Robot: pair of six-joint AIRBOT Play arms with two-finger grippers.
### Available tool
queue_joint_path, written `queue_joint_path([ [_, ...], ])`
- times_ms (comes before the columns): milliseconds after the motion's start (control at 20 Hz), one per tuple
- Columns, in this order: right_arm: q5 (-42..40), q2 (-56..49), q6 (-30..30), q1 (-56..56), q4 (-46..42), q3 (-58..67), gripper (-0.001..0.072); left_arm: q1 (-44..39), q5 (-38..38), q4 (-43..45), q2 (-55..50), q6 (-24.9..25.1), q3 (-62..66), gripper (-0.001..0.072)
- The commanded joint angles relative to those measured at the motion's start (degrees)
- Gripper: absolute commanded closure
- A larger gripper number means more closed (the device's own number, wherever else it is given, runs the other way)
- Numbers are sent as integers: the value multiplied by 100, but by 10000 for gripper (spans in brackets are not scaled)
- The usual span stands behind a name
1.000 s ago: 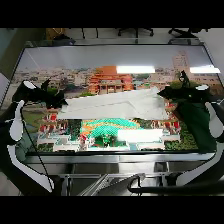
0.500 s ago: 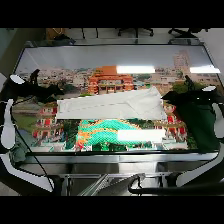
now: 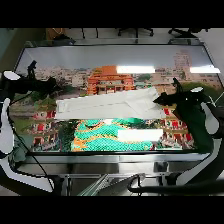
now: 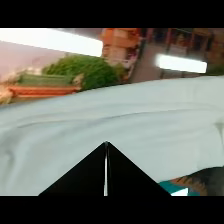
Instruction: Fold the shirts.
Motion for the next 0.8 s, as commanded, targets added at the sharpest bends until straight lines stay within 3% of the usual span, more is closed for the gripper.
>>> queue_joint_path([
  [0, 284, 280, -2, 105, 214, 262, 702, -699, 452, -442, -44, 334, 4, 693],
  [150, 754, 846, 315, 57, 214, 610, 702, -1718, 988, -452, -420, 339, 4, 693],
  [350, 1464, 1493, 730, 48, 219, 1252, 702, -3292, 2326, -560, -1213, 315, 9, 693],
  [450, 1672, 1735, 907, 46, 216, 1565, 702, -3963, 2896, -555, -1617, 24, 181, 693],
  [750, 2081, 2039, 979, 59, 216, 1856, 702, -5005, 2726, -551, -3025, -778, 2149, 694],
])
